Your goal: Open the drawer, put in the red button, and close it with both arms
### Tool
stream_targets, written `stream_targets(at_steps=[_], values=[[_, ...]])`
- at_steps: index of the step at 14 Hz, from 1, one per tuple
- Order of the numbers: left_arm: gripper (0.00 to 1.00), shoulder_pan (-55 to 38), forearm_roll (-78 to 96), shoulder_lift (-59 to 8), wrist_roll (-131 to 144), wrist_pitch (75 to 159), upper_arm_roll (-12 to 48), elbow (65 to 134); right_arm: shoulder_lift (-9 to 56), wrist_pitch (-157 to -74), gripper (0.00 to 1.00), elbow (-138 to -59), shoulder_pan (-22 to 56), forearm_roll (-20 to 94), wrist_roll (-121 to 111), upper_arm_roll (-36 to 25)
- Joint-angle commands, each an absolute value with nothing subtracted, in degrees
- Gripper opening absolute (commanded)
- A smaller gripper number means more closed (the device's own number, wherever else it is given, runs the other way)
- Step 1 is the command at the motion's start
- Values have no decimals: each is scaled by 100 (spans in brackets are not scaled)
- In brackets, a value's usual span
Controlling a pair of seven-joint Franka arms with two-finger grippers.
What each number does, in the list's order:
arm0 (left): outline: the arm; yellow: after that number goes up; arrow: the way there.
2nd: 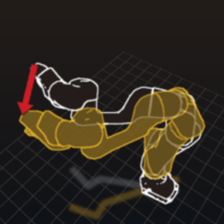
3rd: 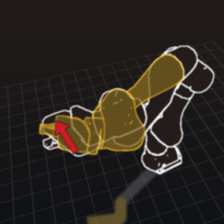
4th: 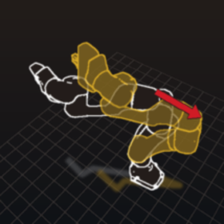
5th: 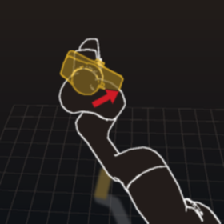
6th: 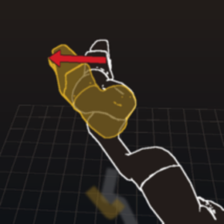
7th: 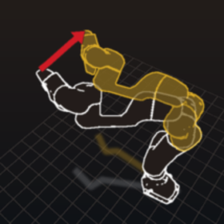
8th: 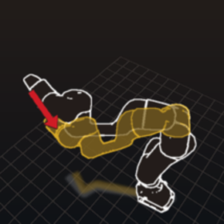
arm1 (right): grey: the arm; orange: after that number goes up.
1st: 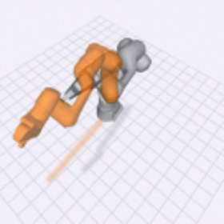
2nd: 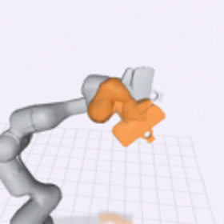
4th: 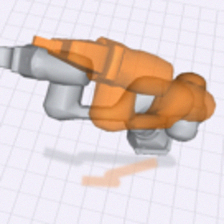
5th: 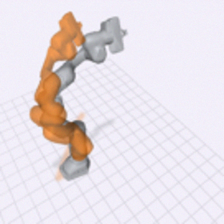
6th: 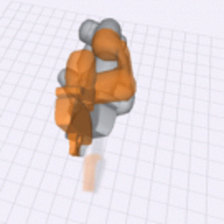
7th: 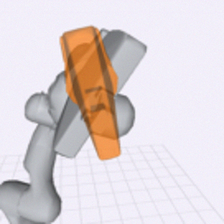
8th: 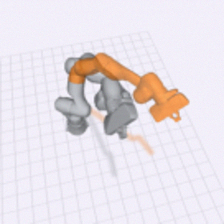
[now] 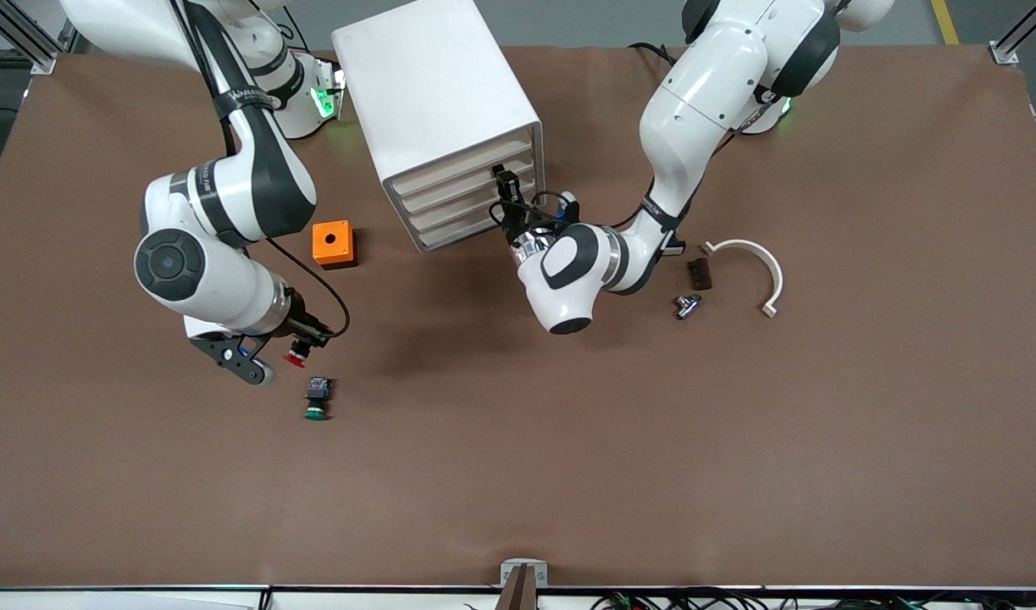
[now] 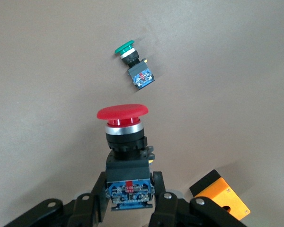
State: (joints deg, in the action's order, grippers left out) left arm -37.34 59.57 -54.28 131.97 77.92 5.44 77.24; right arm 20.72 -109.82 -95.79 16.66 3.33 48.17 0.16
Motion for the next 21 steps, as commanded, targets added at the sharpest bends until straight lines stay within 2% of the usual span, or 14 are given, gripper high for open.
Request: stream_targets(at_steps=[1,11,15,21], values=[[6,-3753,6073,-5458,13122,7770,536,7726,1811,-10907,0,-9773,1714,448,5000,-9],[9,-3059,6354,-5581,13078,7778,519,7699,1793,-10960,0,-9835,1925,483,5422,-9],[9,-2743,6478,-5572,13069,7840,483,7664,1609,-10907,0,-9809,2363,729,6124,-9],[9,-2426,6478,-5581,13043,7954,466,7629,1459,-11170,0,-9835,3479,765,7977,-9]])
